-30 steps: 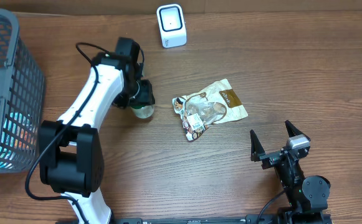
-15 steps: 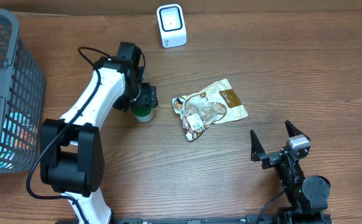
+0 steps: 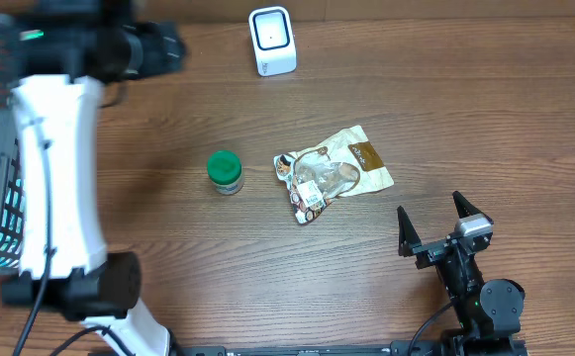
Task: Scan the item barcode
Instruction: 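Open the left gripper and move it back over the basket, then lower the left gripper into the basket and grasp the mint-green wipes pack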
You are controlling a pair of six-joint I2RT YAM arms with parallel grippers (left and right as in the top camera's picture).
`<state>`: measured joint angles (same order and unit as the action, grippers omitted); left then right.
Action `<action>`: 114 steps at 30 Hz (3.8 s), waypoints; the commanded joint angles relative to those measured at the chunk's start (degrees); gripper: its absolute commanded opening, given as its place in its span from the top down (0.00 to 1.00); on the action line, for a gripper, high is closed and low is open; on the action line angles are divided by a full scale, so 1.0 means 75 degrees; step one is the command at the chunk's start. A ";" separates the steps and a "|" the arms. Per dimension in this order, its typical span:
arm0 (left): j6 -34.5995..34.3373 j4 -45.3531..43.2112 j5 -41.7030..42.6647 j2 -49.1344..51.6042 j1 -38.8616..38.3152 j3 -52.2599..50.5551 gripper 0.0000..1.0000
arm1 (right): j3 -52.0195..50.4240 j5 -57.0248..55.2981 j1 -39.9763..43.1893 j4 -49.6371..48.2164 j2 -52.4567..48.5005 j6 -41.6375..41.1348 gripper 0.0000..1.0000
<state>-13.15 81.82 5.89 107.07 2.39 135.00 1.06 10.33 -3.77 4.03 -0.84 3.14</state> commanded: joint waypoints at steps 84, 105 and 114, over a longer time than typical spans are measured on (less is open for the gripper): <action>-0.0277 -0.0933 0.0015 -0.0428 0.5729 -0.3759 0.00 | -0.0082 0.0032 0.0035 -0.0041 0.0090 -0.0032 0.00; 0.1274 -0.2084 -0.0184 0.0332 0.5735 -0.4389 0.13 | -0.0082 0.0032 0.0035 -0.0041 0.0090 -0.0032 0.00; 0.2136 -0.2323 -0.0204 0.1445 0.5729 -0.4406 0.17 | -0.0082 0.0032 0.0035 -0.0041 0.0090 -0.0032 0.00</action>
<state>-0.32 64.66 4.23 115.20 45.74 102.30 1.06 10.28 -3.77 4.03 -0.84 3.16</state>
